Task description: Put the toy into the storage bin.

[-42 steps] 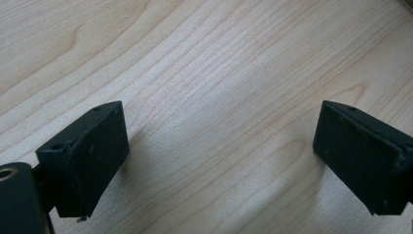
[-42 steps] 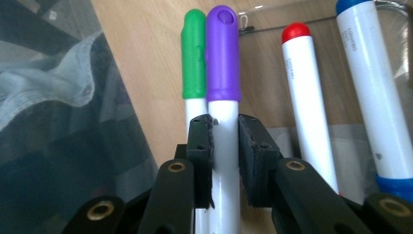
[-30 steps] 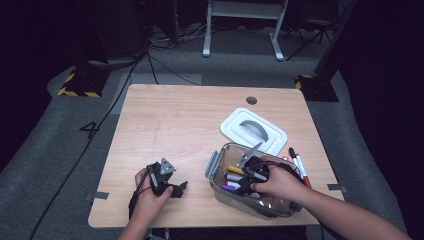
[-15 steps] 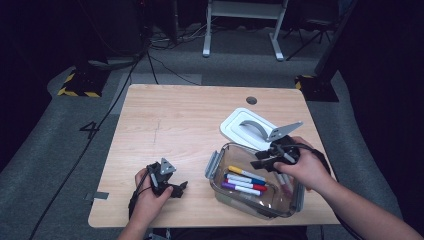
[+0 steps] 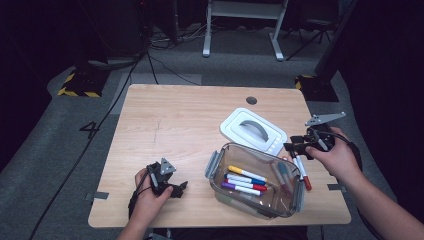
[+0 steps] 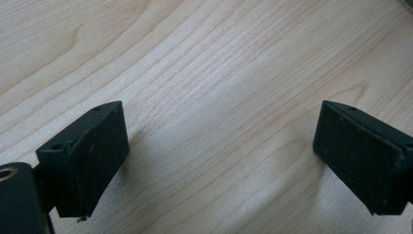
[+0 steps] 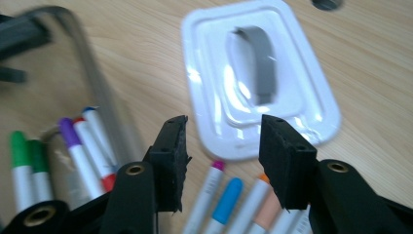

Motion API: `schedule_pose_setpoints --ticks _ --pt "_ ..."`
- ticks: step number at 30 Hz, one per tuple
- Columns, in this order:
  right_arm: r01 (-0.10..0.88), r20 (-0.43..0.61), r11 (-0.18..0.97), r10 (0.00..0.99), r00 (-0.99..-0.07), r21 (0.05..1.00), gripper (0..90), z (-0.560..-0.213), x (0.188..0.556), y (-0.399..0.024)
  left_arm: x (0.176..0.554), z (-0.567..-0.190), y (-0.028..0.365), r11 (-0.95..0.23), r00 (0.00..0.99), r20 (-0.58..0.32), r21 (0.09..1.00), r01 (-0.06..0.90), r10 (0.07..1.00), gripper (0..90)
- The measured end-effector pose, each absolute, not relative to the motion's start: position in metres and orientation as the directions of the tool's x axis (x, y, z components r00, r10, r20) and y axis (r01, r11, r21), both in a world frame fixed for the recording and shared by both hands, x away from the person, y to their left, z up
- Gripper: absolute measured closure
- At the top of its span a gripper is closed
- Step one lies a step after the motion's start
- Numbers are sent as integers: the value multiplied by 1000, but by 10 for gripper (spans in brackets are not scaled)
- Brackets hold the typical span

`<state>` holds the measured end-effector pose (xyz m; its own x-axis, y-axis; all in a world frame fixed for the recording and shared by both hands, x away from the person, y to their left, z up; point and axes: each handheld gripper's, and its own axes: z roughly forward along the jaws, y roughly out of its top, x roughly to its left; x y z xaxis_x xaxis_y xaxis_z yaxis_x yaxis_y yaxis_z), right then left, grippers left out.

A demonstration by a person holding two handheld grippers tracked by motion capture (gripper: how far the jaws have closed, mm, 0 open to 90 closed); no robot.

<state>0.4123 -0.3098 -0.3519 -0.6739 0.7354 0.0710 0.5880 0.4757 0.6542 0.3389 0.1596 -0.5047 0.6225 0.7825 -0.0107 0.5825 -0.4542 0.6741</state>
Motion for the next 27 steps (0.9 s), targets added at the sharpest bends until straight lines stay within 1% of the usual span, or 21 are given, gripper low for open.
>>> schedule_pose_setpoints --ticks 5,7,13,19,24,27 --pt "654 54 447 800 -597 611 532 -376 425 -338 338 -505 159 -446 619 -19 676 586 785 66" --pt "685 64 435 816 -574 585 536 -388 428 -346 338 -505 159 -446 619 -19 676 586 785 66" --pt "744 68 428 844 -532 513 547 -423 433 -364 338 -505 159 -446 619 -19 676 586 785 66" --pt "785 84 417 859 -506 457 556 -448 432 -374 338 -505 159 -446 619 -19 676 586 785 66" --pt "800 90 412 865 -494 435 569 -458 433 -379 338 -505 159 -446 619 -19 676 586 785 66" --pt "806 69 434 863 -500 403 632 -464 433 -381 338 -505 159 -446 619 -19 676 586 785 66"
